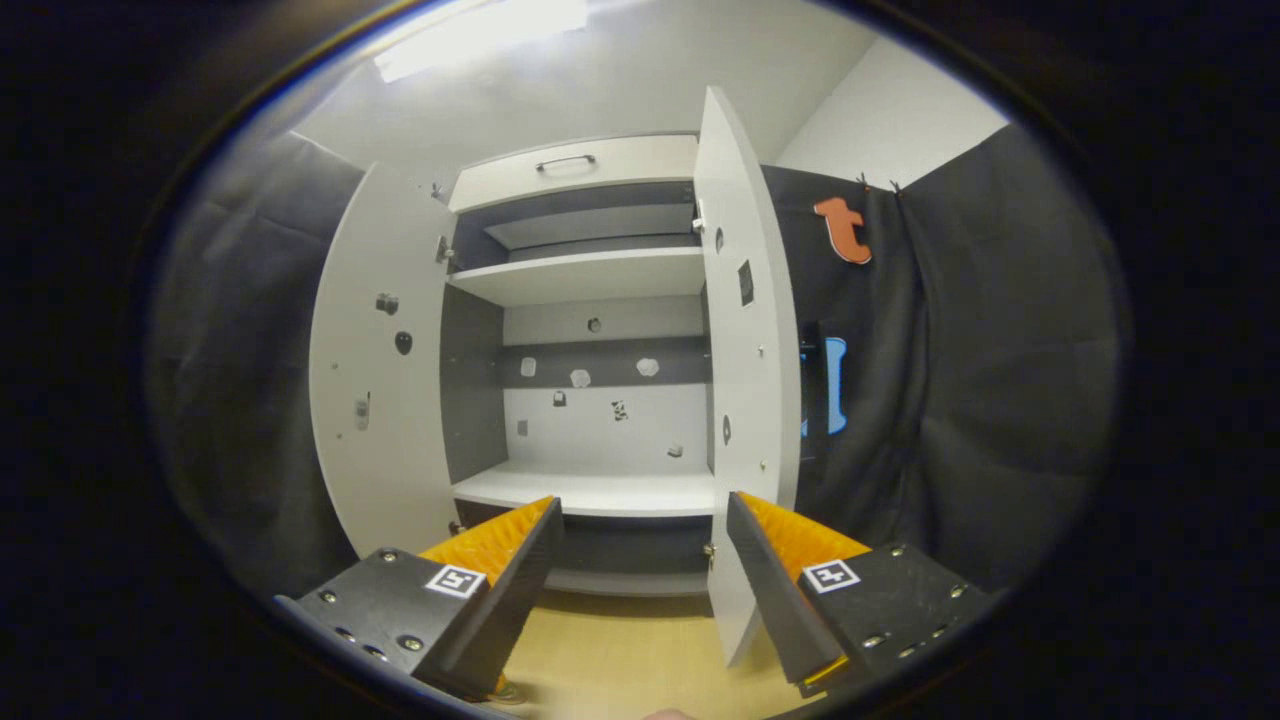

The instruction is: Grasp the bottle in the cabinet with the left hand and place it on the coaster, then close the right door with the right hand and the left door with the left hand.

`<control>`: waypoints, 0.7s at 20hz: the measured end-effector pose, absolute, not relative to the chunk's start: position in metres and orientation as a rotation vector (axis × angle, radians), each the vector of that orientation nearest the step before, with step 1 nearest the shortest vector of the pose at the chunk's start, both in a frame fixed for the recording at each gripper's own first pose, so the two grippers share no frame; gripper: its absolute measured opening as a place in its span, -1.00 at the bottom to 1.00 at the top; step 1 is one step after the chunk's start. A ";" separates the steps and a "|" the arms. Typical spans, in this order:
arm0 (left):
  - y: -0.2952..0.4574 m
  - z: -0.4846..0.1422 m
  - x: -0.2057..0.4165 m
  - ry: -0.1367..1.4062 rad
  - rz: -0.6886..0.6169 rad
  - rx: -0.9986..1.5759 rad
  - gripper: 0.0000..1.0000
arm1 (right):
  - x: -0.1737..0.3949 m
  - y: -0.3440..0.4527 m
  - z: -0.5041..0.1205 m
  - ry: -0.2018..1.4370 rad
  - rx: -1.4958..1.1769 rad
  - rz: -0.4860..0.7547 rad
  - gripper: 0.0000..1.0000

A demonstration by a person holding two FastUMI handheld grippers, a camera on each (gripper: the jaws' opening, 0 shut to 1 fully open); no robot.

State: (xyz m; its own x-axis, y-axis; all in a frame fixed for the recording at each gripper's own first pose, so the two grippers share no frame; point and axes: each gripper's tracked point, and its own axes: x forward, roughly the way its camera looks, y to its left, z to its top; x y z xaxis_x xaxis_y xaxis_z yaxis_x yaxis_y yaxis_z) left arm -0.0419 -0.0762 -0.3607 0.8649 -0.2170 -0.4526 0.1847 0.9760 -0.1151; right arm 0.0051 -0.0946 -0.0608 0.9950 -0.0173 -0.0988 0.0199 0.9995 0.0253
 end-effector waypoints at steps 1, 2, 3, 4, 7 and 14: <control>-0.074 -0.358 -0.042 0.475 -0.212 -0.061 0.71 | 0.003 -0.099 -0.061 0.099 0.030 -0.026 0.99; -0.073 -0.358 -0.044 0.479 -0.212 -0.051 0.71 | 0.000 -0.104 -0.062 0.105 0.034 -0.038 0.99; -0.071 -0.358 -0.044 0.485 -0.210 -0.048 0.70 | -0.002 -0.109 -0.062 0.107 0.036 -0.052 0.98; -0.072 -0.357 -0.046 0.490 -0.215 -0.051 0.70 | -0.004 -0.113 -0.060 0.105 0.038 -0.059 0.99; -0.074 -0.354 -0.050 0.488 -0.217 -0.048 0.71 | -0.013 -0.121 -0.056 0.090 0.041 -0.065 0.99; -0.074 -0.338 -0.065 0.465 -0.190 -0.030 0.71 | -0.037 -0.133 -0.054 0.090 0.013 -0.056 0.99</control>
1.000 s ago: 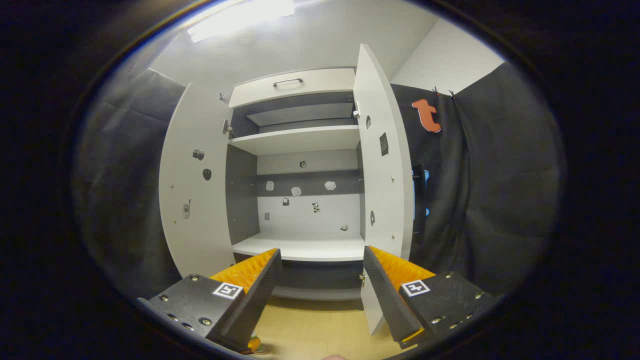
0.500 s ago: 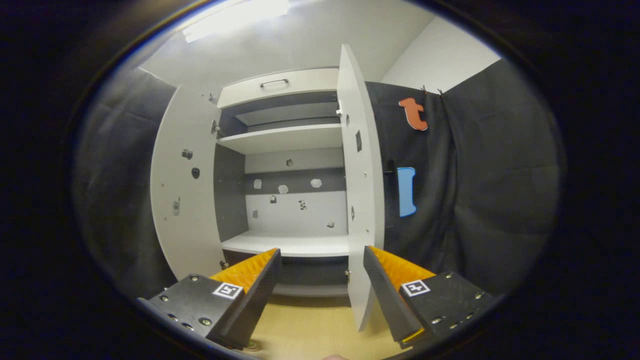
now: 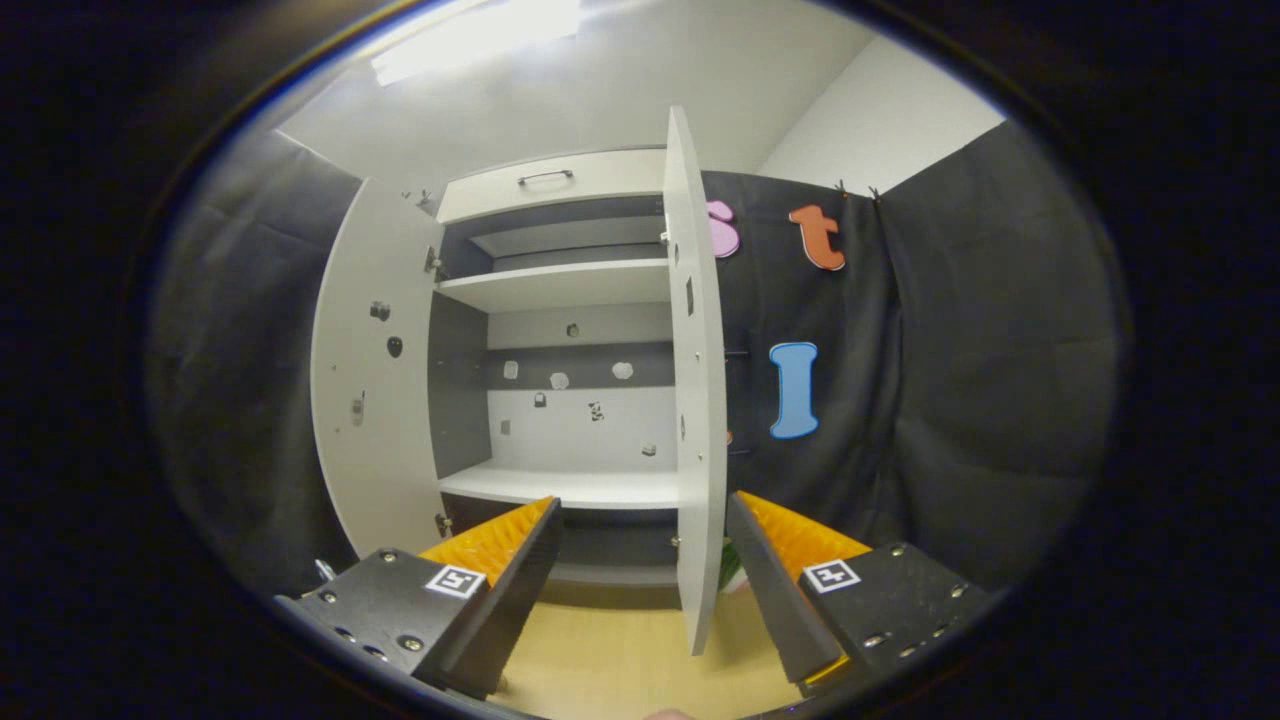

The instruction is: Grasp the bottle in the cabinet with the left hand and place it on the coaster, then close the right door with the right hand and the left door with the left hand.

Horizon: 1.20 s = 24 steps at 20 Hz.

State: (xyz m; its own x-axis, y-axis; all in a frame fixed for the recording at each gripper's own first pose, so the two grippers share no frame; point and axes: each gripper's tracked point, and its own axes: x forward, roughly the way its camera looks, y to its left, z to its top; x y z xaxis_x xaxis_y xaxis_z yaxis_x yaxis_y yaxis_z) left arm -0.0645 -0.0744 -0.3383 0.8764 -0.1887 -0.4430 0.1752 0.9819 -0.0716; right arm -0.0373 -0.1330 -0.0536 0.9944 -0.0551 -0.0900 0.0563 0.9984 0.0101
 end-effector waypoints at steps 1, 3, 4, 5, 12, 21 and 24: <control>-0.075 -0.331 -0.066 0.456 -0.189 -0.032 0.72 | -0.041 -0.137 -0.052 0.086 0.014 -0.060 0.99; -0.077 -0.310 -0.069 0.431 -0.197 -0.038 0.72 | -0.045 -0.146 -0.046 0.072 0.014 -0.067 0.99; -0.078 -0.297 -0.070 0.414 -0.201 -0.035 0.72 | -0.047 -0.154 -0.044 0.064 0.013 -0.076 0.99; -0.079 -0.283 -0.069 0.394 -0.207 -0.029 0.71 | -0.047 -0.161 -0.042 0.060 0.012 -0.086 0.99; -0.079 -0.163 -0.059 0.248 -0.223 -0.074 0.70 | -0.040 -0.233 -0.034 0.050 -0.023 -0.199 0.99; -0.052 -0.031 -0.022 0.094 -0.161 -0.159 0.70 | 0.000 -0.323 -0.025 0.069 -0.072 -0.297 0.99; -0.039 -0.010 -0.018 0.117 -0.187 -0.152 0.76 | 0.022 -0.332 -0.025 0.071 -0.046 -0.290 0.99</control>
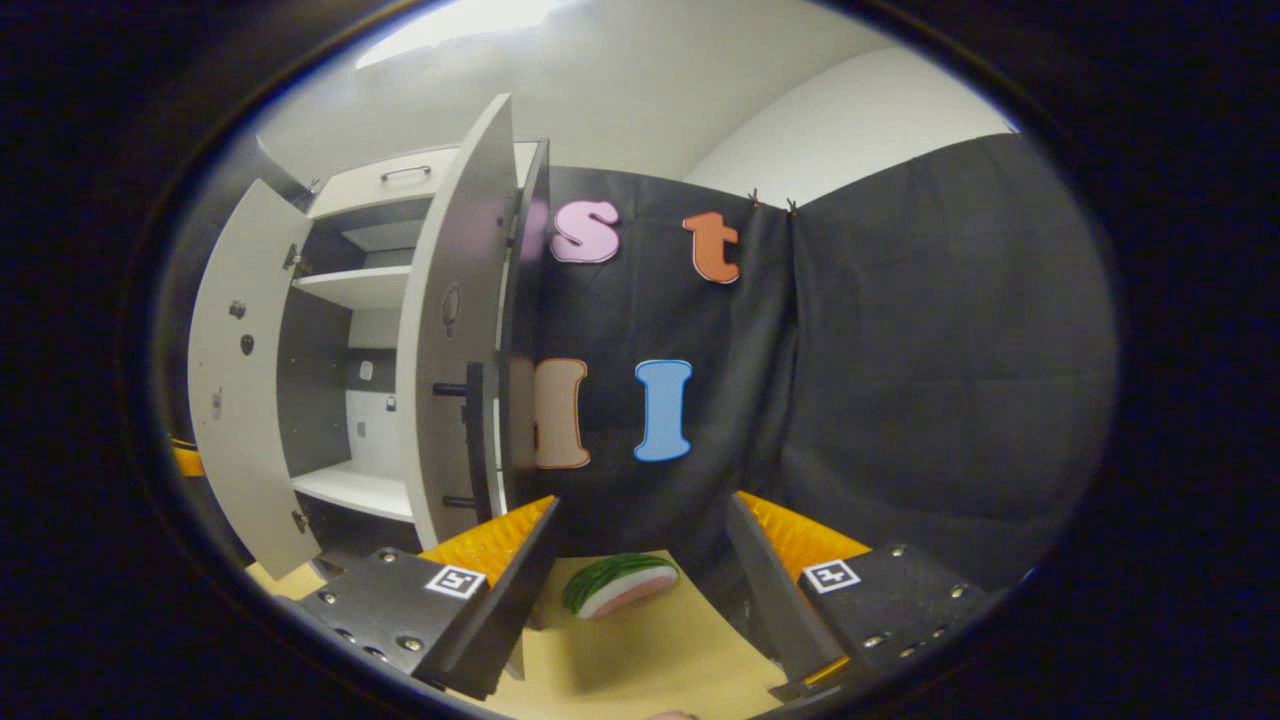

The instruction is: Grasp the bottle in the cabinet with the left hand and place it on the coaster, then close the right door with the right hand and the left door with the left hand.

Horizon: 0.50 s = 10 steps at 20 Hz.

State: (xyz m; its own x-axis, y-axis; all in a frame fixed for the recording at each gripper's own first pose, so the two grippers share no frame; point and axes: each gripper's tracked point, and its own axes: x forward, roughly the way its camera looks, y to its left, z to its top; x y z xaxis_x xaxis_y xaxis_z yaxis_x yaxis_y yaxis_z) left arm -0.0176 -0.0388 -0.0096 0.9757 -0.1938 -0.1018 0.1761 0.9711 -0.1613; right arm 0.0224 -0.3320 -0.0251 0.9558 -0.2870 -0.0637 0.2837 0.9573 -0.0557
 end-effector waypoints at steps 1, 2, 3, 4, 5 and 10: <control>-0.030 0.005 -0.012 0.070 -0.182 -0.136 0.79 | 0.031 -0.331 -0.025 0.071 -0.042 -0.272 0.94; -0.018 0.023 -0.005 0.016 -0.168 -0.114 0.84 | 0.041 -0.334 -0.024 0.070 -0.039 -0.265 0.99; -0.005 0.037 0.001 -0.036 -0.140 -0.093 0.82 | 0.050 -0.336 -0.024 0.074 -0.036 -0.269 0.99; 0.008 0.043 0.005 -0.066 -0.113 -0.082 0.81 | 0.059 -0.340 -0.025 0.083 -0.032 -0.280 0.99; 0.014 0.047 0.008 -0.071 -0.107 -0.082 0.82 | 0.068 -0.342 -0.025 0.093 -0.027 -0.290 0.99; 0.038 0.053 0.012 -0.059 -0.113 -0.126 0.85 | 0.107 -0.318 -0.009 0.068 -0.020 -0.244 0.94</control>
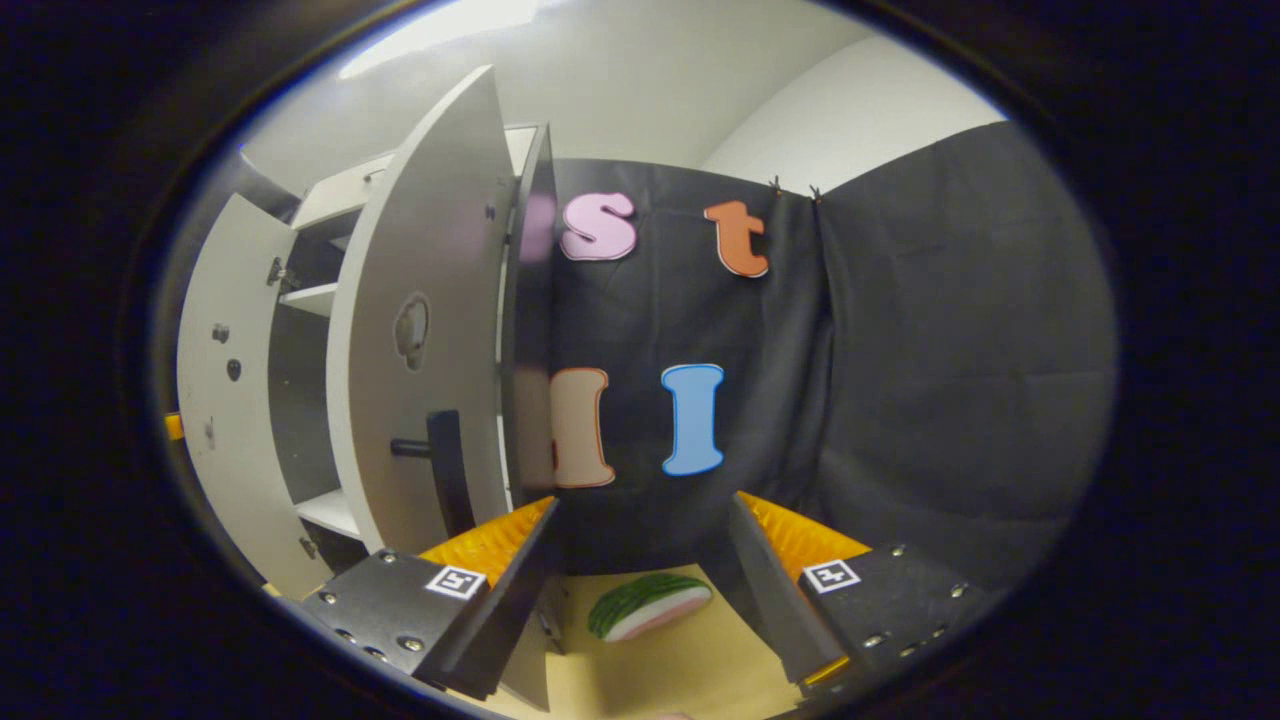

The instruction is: Grasp the bottle in the cabinet with the left hand and place it on the coaster, then close the right door with the right hand and the left door with the left hand.

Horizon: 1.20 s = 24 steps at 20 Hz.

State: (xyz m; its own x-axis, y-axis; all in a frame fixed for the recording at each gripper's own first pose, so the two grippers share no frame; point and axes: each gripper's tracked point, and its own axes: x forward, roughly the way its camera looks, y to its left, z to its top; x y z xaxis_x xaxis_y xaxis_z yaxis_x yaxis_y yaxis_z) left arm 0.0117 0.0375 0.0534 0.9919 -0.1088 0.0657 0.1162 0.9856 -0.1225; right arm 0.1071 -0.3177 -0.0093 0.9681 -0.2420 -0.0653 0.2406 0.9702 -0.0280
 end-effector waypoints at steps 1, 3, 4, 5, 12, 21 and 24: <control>0.045 0.052 0.011 -0.058 -0.104 -0.128 0.85 | 0.114 -0.308 -0.004 0.061 -0.017 -0.228 0.99; 0.040 0.054 0.006 -0.078 -0.149 -0.143 0.86 | 0.120 -0.290 -0.003 0.055 -0.044 -0.192 0.99; 0.035 0.054 0.005 -0.084 -0.181 -0.154 0.79 | 0.123 -0.290 0.003 0.047 -0.081 -0.195 0.89; 0.033 0.051 0.001 -0.072 -0.201 -0.165 0.89 | 0.123 -0.292 0.007 0.036 -0.105 -0.208 0.75; 0.034 0.037 -0.007 -0.016 -0.191 -0.188 0.89 | 0.121 -0.283 0.011 0.054 -0.089 -0.244 0.79; 0.045 0.028 -0.008 0.025 -0.158 -0.170 0.89 | 0.125 -0.245 0.009 0.061 -0.074 -0.147 0.79; 0.045 0.028 -0.009 0.019 -0.155 -0.143 0.89 | 0.127 -0.229 0.010 0.049 -0.069 -0.132 0.79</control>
State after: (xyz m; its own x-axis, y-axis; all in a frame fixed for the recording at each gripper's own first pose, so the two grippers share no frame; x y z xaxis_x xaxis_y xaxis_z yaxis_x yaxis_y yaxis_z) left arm -0.0086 0.0452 0.0283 0.9878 -0.1556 -0.0074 0.1529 0.9777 -0.1438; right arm 0.1265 -0.2293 0.0104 0.9902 -0.1329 -0.0438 0.1296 0.9890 -0.0715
